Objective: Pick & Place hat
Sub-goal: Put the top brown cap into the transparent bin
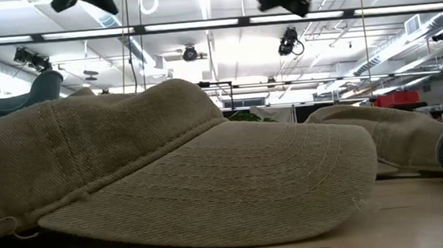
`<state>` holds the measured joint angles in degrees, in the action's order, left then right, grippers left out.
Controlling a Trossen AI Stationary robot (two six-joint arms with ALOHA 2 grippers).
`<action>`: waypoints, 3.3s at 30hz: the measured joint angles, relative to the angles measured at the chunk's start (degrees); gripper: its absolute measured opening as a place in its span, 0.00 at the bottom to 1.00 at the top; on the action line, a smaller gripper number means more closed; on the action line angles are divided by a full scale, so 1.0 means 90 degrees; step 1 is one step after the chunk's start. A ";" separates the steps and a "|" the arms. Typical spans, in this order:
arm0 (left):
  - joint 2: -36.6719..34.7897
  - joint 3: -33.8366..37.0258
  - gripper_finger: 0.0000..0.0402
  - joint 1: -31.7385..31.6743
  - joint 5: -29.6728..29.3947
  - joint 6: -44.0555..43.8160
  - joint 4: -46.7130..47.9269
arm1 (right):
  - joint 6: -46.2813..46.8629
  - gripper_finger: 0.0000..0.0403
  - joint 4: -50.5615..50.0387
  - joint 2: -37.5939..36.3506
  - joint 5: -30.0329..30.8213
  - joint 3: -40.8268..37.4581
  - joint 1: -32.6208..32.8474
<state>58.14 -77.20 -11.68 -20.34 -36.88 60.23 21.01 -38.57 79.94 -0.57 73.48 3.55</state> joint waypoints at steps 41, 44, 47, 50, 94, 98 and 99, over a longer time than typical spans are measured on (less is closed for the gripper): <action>0.0538 0.0001 0.34 0.0942 0.0010 -0.0049 -0.0265 | 0.4279 0.56 -0.0276 0.2516 -0.0823 -0.1098 -0.0021; 0.0538 0.0001 0.34 0.0942 0.0010 -0.0050 -0.0265 | 0.4254 0.56 0.0263 0.2514 -0.0665 -0.1446 -0.0074; 0.0538 0.0001 0.34 0.0942 0.0010 -0.0051 -0.0265 | 0.4105 0.53 0.0781 0.2479 -0.0678 -0.1739 -0.0099; 0.0538 0.0001 0.34 0.0941 0.0010 -0.0051 -0.0271 | 0.3995 0.45 0.1074 0.2468 -0.0644 -0.1922 -0.0099; 0.2104 -0.0003 0.33 0.1210 0.1221 -0.1137 -0.1429 | 0.1777 0.00 0.1512 -0.1407 0.0695 -0.2004 -0.0124; 0.2505 0.0011 0.31 0.1217 0.1489 -0.0870 -0.1889 | 0.1593 0.00 0.1566 -0.1878 0.0694 -0.2002 -0.0236; 0.2546 0.0007 0.31 0.1203 0.1562 -0.0826 -0.2167 | 0.1515 0.00 0.1548 -0.1972 0.0694 -0.2002 -0.0265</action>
<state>81.05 -77.14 -0.86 -6.28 -44.32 40.72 34.65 -24.64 62.20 5.67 55.46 1.16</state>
